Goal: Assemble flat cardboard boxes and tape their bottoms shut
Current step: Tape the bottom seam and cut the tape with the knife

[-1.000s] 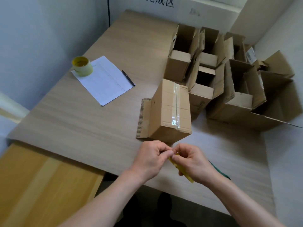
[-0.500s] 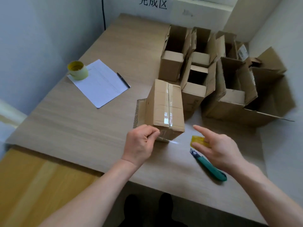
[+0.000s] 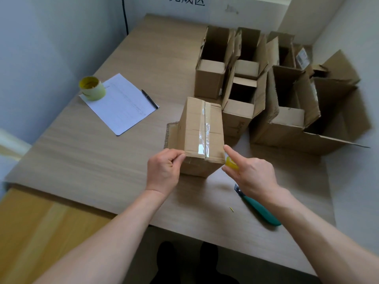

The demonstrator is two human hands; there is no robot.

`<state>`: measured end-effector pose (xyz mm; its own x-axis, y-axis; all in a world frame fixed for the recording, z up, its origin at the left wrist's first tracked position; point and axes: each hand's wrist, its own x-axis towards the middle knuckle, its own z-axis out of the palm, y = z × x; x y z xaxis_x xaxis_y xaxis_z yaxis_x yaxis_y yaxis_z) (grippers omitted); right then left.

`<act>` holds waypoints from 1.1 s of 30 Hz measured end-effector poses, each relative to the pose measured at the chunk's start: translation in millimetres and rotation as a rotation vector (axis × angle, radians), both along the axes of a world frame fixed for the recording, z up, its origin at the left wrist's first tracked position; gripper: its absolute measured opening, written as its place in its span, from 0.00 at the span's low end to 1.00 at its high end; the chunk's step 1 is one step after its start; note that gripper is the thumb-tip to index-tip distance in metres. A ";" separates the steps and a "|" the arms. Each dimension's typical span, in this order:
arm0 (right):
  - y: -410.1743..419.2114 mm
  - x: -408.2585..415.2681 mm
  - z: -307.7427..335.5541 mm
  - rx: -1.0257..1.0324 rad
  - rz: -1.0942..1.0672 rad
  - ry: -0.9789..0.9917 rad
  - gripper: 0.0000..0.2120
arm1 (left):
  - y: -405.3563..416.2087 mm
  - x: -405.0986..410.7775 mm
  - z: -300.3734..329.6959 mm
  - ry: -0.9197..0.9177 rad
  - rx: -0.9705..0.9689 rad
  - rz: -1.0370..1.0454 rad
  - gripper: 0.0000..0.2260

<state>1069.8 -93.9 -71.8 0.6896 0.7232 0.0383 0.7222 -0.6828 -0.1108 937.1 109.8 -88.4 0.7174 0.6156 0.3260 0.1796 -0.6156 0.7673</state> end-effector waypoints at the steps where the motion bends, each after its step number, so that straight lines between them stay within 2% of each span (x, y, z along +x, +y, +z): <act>1: 1.7 0.4 -2.7 0.016 0.014 -0.011 0.26 | 0.3 0.9 -0.5 -0.002 -0.012 0.020 0.03; 4: 9.1 2.4 -8.9 0.097 0.040 -0.019 0.23 | 0.0 7.3 -1.2 0.041 -0.151 0.136 0.05; 6: 17.5 2.9 -11.0 0.147 0.071 0.001 0.21 | 1.8 15.0 -2.4 0.131 -0.400 0.282 0.06; 8: 26.6 3.9 -10.7 0.169 0.107 0.022 0.19 | 8.6 22.9 -5.0 0.144 -0.712 0.412 0.02; 9: 30.2 5.5 -10.0 0.174 0.116 0.030 0.19 | 13.8 26.8 -4.2 0.117 -0.857 0.454 0.05; 10: 32.5 8.1 -9.5 0.180 0.122 0.040 0.18 | 20.1 30.2 -4.0 0.114 -0.954 0.478 0.14; 11: 33.8 11.3 -8.8 0.183 0.130 0.050 0.18 | 25.6 31.4 -2.1 0.160 -0.914 0.486 0.22; 12: 34.7 14.2 -8.2 0.180 0.143 0.058 0.17 | 29.3 31.4 -1.2 0.220 -0.710 0.447 0.26; 14: 36.4 16.6 -7.9 0.186 0.169 0.054 0.17 | 26.6 34.0 -0.8 0.247 -0.002 0.160 0.28; 15: 37.1 16.7 -7.9 0.207 0.174 0.036 0.17 | 20.2 39.2 0.3 0.286 0.264 -0.030 0.28; 16: 37.8 16.3 -8.3 0.236 0.172 0.017 0.16 | 13.3 46.9 0.6 0.377 0.425 -0.192 0.28; 18: 38.0 13.1 -9.8 0.272 0.157 0.014 0.15 | 1.9 60.5 -4.8 0.597 0.539 -0.333 0.28; 20: 37.8 11.7 -12.7 0.282 0.130 0.057 0.15 | 0.6 64.1 -10.0 0.665 0.578 -0.302 0.27; 25: 31.5 11.3 -11.9 0.278 0.134 0.245 0.21 | 9.8 60.3 -16.4 0.528 0.657 -0.317 0.25; 29: 27.1 21.6 -9.5 0.202 0.191 0.364 0.26 | 34.6 62.7 -8.4 0.558 0.789 -0.511 0.32; 31: 28.2 28.4 -8.0 0.140 0.198 0.444 0.28 | 36.2 62.8 -0.5 0.582 0.821 -0.511 0.32; 33: 26.9 33.9 -8.7 0.079 0.207 0.463 0.34 | 31.2 62.6 4.7 0.611 0.847 -0.504 0.32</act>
<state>1103.7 -66.9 -80.5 0.4898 0.8537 -0.1771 0.7046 -0.5072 -0.4962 999.7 140.9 -83.7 0.9993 -0.0347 0.0116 -0.0340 -0.9979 -0.0546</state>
